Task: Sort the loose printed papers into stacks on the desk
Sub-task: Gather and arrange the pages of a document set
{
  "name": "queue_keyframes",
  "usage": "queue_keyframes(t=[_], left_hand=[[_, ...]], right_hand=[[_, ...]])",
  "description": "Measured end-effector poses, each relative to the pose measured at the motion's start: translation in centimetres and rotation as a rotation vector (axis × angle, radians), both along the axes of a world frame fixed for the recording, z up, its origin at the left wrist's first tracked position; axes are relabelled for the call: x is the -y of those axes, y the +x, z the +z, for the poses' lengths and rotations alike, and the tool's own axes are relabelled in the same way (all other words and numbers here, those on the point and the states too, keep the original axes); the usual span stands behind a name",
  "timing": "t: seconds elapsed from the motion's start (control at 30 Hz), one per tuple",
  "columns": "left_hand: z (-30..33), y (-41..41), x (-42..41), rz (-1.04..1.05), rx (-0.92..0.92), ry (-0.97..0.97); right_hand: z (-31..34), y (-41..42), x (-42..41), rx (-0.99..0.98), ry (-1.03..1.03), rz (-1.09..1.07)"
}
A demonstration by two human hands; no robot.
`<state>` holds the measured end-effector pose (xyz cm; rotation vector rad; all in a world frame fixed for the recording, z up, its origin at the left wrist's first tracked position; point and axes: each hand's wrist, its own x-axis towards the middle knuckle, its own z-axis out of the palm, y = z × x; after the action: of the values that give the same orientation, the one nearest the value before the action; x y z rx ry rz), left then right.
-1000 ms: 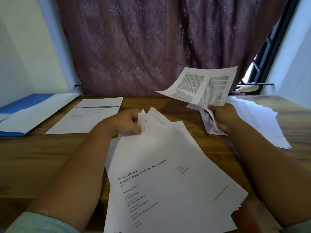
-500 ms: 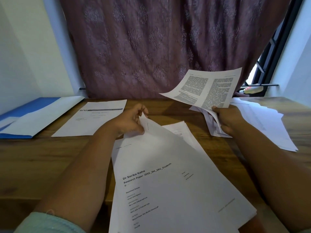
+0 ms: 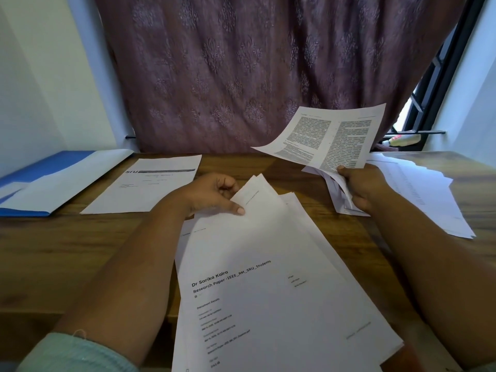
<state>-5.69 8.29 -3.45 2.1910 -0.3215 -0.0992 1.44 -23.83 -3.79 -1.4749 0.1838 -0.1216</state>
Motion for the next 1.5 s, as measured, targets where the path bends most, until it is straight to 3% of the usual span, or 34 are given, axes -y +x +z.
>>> queue_keyframes(t=[0.13, 0.8, 1.1, 1.23, 1.5], left_hand=[[0.1, 0.2, 0.3, 0.058, 0.079, -0.075], [0.0, 0.1, 0.9, 0.128, 0.088, -0.084], [0.9, -1.1, 1.3, -0.061, 0.008, -0.049], [1.3, -1.5, 1.4, -0.098, -0.029, 0.057], [1.4, -1.6, -0.2, -0.091, -0.095, 0.089]], right_hand=[[-0.1, 0.0, -0.1, 0.007, -0.041, -0.004], [-0.4, -0.1, -0.1, -0.013, 0.013, 0.002], [-0.2, -0.6, -0.4, -0.017, 0.014, 0.015], [-0.1, -0.9, -0.6, -0.018, -0.020, 0.011], [-0.1, -1.3, -0.9, -0.003, -0.037, 0.014]])
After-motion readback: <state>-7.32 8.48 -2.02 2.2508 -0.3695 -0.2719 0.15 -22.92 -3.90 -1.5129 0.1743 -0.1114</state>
